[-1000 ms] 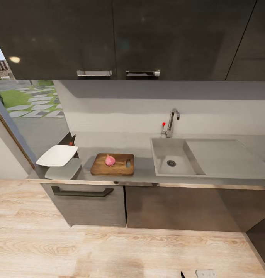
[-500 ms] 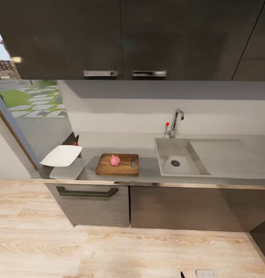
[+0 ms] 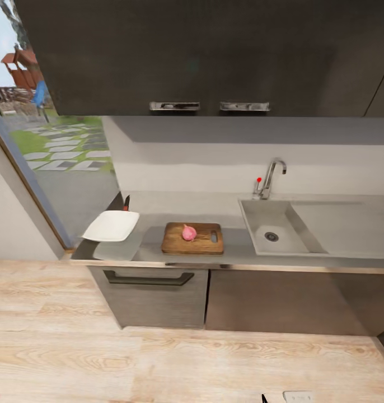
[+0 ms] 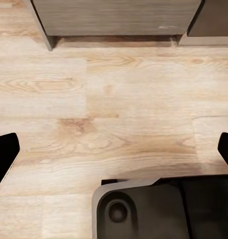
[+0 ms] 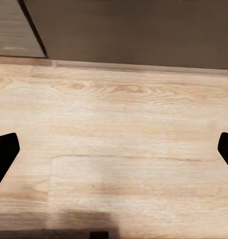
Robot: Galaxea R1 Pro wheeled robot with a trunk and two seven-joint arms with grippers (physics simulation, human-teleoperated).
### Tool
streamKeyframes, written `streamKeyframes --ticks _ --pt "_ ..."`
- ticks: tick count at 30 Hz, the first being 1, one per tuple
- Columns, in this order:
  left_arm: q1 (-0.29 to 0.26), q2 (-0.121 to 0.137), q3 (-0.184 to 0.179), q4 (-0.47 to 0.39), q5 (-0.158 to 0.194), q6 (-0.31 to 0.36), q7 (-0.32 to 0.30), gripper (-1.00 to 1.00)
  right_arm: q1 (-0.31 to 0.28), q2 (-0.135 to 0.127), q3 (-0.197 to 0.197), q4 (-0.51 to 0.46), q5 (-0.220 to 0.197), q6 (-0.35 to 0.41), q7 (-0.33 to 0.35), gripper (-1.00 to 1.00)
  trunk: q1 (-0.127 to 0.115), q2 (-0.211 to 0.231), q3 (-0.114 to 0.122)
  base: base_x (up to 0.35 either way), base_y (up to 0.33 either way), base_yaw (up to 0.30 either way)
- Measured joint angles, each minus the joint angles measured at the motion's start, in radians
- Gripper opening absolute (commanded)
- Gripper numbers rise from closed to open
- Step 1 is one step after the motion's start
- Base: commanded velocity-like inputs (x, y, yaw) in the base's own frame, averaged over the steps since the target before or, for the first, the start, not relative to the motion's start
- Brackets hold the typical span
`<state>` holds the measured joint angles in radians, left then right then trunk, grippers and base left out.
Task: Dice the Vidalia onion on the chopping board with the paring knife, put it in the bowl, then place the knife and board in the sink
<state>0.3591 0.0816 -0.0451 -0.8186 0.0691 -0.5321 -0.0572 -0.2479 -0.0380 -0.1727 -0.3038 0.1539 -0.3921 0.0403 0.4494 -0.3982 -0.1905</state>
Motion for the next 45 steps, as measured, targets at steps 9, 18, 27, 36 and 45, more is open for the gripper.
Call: streamKeyframes --ticks 9,18,27,36,45 --pt "0.000 0.000 0.000 0.000 0.000 -0.001 0.000 1.00 0.000 -0.001 0.000 0.000 0.000 0.000 0.000 1.00 0.000 0.000 0.000 0.000 0.303 0.000" --pt "0.000 0.000 0.000 0.001 0.000 0.000 0.000 1.00 0.000 -0.001 0.000 0.000 0.000 0.000 0.000 1.00 0.000 0.000 0.000 0.000 0.303 0.000" --pt "0.000 -0.001 0.000 0.000 0.000 -0.001 0.000 1.00 0.000 -0.001 0.000 0.000 0.000 0.000 0.000 1.00 0.000 0.000 0.000 0.000 0.303 0.000" --pt "0.000 -0.001 0.000 0.000 0.000 -0.001 0.000 1.00 0.000 -0.001 0.000 0.000 0.000 0.000 0.000 1.00 0.000 0.000 0.000 0.000 0.303 0.000" --pt "0.000 -0.001 0.000 0.001 0.000 -0.001 0.000 1.00 0.000 -0.002 0.000 0.000 0.000 0.000 0.000 1.00 0.000 0.000 0.000 0.000 0.303 0.000"
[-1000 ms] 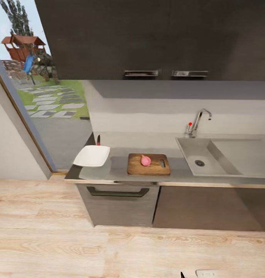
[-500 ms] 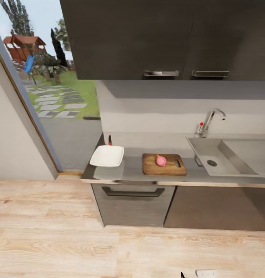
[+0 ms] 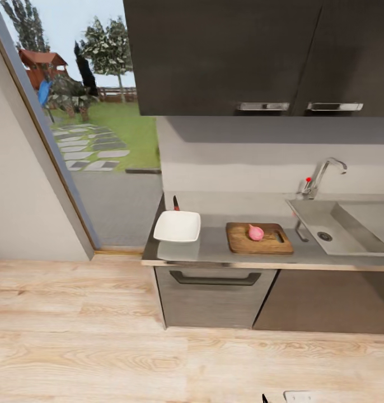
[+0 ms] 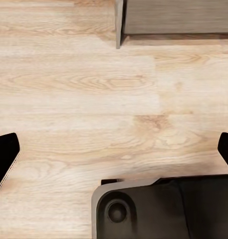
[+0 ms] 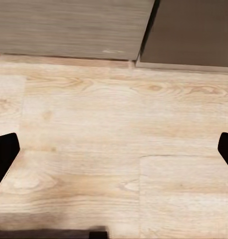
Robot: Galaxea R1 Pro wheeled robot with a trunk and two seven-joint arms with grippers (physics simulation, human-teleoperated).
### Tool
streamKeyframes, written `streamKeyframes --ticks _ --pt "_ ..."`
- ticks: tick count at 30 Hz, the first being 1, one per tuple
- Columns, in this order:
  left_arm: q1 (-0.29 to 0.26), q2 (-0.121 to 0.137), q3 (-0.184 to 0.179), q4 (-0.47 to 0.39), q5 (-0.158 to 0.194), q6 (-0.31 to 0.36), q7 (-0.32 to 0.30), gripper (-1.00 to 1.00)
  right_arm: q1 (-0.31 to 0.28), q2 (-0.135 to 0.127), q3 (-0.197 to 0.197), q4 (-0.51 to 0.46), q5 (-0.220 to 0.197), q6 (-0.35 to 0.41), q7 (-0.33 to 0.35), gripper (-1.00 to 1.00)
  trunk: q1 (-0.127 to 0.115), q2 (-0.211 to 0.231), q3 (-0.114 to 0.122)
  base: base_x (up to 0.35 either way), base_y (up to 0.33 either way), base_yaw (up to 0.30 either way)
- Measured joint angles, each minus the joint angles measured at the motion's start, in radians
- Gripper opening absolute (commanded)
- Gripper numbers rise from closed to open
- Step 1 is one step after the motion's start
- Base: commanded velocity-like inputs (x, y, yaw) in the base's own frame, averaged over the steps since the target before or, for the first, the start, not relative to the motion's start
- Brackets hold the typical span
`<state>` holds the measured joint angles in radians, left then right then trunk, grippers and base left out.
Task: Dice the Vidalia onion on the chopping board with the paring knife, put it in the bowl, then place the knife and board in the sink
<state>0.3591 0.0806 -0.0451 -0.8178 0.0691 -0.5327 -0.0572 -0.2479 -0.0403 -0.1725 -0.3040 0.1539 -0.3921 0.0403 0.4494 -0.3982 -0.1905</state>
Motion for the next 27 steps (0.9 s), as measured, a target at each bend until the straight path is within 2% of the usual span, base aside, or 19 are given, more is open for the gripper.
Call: streamKeyframes --ticks 16,22,27 --pt "0.000 0.000 -0.002 0.002 0.000 0.000 -0.001 1.00 0.000 0.000 0.000 0.000 0.000 0.000 0.000 1.00 0.000 0.000 0.000 -0.005 0.303 0.000" --pt "0.000 0.000 -0.003 0.005 0.000 -0.001 -0.002 1.00 0.000 -0.001 0.000 0.000 0.000 0.000 0.000 1.00 0.000 0.000 0.000 -0.162 0.243 0.000" --pt "0.000 0.000 -0.003 0.006 0.000 -0.001 -0.003 1.00 0.000 -0.001 0.000 0.000 0.000 0.000 0.000 1.00 0.000 0.000 0.000 -0.144 0.113 0.000"
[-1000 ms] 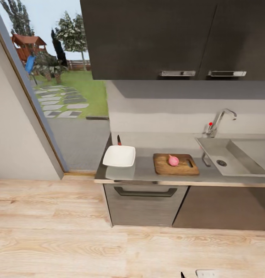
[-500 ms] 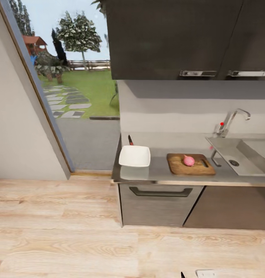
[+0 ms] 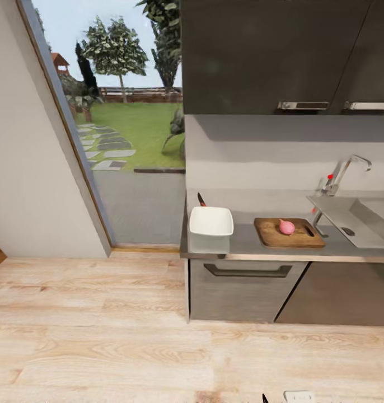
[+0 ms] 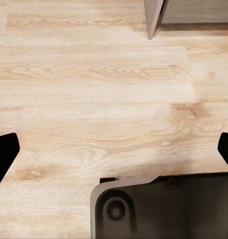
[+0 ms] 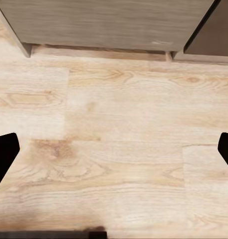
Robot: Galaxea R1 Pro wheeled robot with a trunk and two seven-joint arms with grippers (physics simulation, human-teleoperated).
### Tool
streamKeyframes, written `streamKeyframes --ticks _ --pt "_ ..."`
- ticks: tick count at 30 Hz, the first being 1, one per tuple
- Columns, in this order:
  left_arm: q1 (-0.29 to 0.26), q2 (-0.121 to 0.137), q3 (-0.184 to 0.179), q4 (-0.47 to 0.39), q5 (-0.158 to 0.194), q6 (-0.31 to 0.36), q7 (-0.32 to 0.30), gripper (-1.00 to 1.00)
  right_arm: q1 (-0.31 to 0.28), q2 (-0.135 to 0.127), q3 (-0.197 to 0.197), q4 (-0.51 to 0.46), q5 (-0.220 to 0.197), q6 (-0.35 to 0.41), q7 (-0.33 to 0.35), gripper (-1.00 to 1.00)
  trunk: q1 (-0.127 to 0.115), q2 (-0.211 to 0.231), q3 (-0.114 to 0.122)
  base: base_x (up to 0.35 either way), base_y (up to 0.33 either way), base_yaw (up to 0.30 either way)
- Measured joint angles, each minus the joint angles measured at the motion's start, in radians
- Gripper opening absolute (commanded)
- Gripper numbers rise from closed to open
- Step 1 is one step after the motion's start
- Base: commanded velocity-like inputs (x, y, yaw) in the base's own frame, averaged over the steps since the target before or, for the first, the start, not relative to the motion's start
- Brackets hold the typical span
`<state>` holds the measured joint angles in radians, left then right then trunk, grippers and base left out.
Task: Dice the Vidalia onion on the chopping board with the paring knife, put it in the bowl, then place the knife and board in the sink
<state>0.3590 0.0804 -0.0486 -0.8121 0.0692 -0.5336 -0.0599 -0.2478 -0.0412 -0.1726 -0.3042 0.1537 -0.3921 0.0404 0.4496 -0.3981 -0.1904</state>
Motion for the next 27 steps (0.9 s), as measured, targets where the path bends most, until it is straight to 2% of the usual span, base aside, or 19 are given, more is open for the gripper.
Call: streamKeyframes --ticks 11,15,16,17,18,19,21,25,27 --pt "0.000 -0.003 0.000 0.009 -0.001 0.001 0.000 1.00 0.000 0.005 -0.002 -0.021 0.001 -0.018 -0.002 1.00 0.000 0.000 0.000 -0.010 0.007 0.000" --pt "0.000 -0.003 0.000 0.014 -0.001 0.001 0.000 1.00 0.000 0.007 -0.005 -0.232 0.004 0.018 -0.036 1.00 0.000 0.000 0.000 0.000 0.000 0.000" --pt "0.000 -0.004 0.000 0.021 -0.002 0.001 0.000 1.00 0.000 0.009 -0.007 -0.348 0.004 0.150 -0.061 1.00 0.000 0.000 0.000 0.000 0.000 0.000" --pt "0.000 -0.004 -0.001 0.023 -0.002 0.001 0.000 1.00 -0.001 0.009 -0.007 -0.455 0.005 0.191 -0.066 1.00 0.000 0.000 0.000 0.000 0.000 0.000" --pt "0.000 -0.004 -0.001 0.025 -0.002 0.001 0.000 1.00 -0.001 0.010 -0.008 -0.537 0.004 0.264 -0.072 1.00 0.000 0.000 0.000 0.000 0.000 0.000" --pt "0.000 -0.004 -0.001 0.027 -0.003 0.001 0.000 1.00 -0.001 0.011 -0.007 -0.674 0.004 0.386 -0.079 1.00 0.000 0.000 0.000 0.000 0.000 0.000" --pt "0.000 -0.004 0.000 0.032 -0.003 0.001 0.000 1.00 -0.001 0.012 -0.007 -0.863 0.004 0.493 -0.084 1.00 0.000 0.000 0.000 0.000 0.000 0.000" --pt "0.000 -0.003 0.000 0.038 -0.003 0.001 0.000 1.00 0.000 0.010 -0.006 -1.055 0.005 0.649 -0.088 1.00 0.000 0.000 0.000 0.000 0.000 0.000" --pt "-0.001 -0.003 0.000 0.039 -0.003 0.001 0.000 1.00 0.000 0.010 -0.006 -1.099 0.005 0.694 -0.089 1.00 0.000 0.000 0.000 0.000 0.000 0.000"
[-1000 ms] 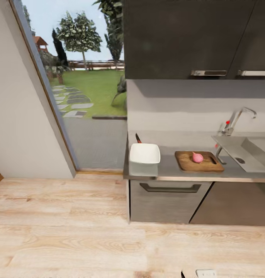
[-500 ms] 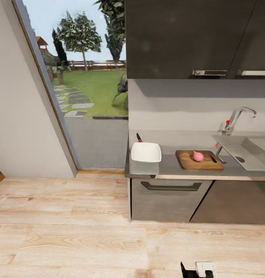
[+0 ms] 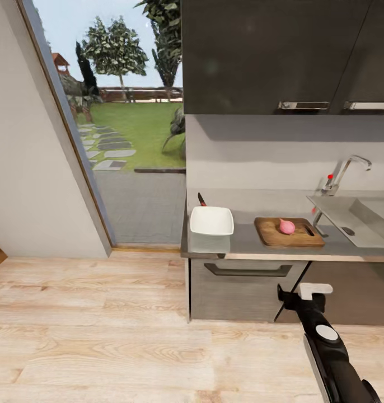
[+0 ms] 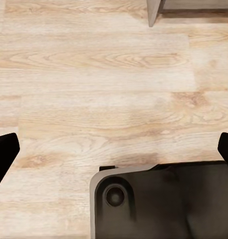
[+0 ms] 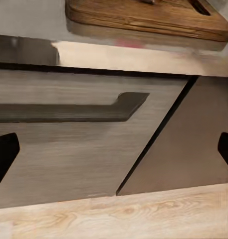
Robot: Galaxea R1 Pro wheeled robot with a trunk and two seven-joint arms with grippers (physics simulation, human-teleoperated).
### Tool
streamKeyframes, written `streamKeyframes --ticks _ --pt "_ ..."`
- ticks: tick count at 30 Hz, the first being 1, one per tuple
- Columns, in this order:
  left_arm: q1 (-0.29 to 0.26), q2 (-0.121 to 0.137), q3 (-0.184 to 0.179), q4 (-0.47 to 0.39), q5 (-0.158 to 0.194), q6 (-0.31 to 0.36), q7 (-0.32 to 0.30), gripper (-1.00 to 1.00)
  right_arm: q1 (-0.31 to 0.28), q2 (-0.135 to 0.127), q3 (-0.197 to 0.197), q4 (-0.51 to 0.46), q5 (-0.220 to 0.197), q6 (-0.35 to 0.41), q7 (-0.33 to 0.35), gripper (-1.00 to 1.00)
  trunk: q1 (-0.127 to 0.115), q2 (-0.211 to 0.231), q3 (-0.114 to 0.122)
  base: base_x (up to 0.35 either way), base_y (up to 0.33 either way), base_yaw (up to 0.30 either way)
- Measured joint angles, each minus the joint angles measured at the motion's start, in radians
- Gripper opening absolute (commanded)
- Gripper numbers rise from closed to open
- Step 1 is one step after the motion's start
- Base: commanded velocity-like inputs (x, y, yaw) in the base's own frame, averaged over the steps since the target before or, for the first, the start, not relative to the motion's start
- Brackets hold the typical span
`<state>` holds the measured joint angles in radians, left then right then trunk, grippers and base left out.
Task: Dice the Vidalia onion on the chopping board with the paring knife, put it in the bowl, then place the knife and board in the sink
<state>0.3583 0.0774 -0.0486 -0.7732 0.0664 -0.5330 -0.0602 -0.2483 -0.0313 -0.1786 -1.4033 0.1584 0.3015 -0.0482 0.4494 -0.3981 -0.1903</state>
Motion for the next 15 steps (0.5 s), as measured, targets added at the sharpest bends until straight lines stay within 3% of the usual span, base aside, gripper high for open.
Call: streamKeyframes --ticks 5,7,11,15 --pt "-0.001 0.002 0.000 0.002 0.000 0.000 0.000 1.00 -0.019 -0.002 0.002 -0.119 0.001 0.122 -0.017 1.00 0.000 0.000 0.000 0.000 0.000 0.000" --pt "-0.001 0.003 0.000 0.003 0.000 0.000 0.000 1.00 -0.061 -0.001 0.012 -0.160 0.001 0.167 -0.042 1.00 0.000 0.000 0.000 0.000 0.000 0.000" --pt "-0.001 0.003 0.000 0.007 0.000 0.000 0.000 1.00 -0.201 -0.001 0.080 -0.188 0.001 0.310 -0.098 1.00 0.000 0.000 0.000 0.000 0.000 0.000" --pt "-0.001 0.002 0.000 0.010 0.000 0.001 0.000 1.00 -0.362 0.003 0.117 -0.186 -0.001 0.424 -0.145 1.00 0.000 0.000 0.000 0.000 0.000 0.000"
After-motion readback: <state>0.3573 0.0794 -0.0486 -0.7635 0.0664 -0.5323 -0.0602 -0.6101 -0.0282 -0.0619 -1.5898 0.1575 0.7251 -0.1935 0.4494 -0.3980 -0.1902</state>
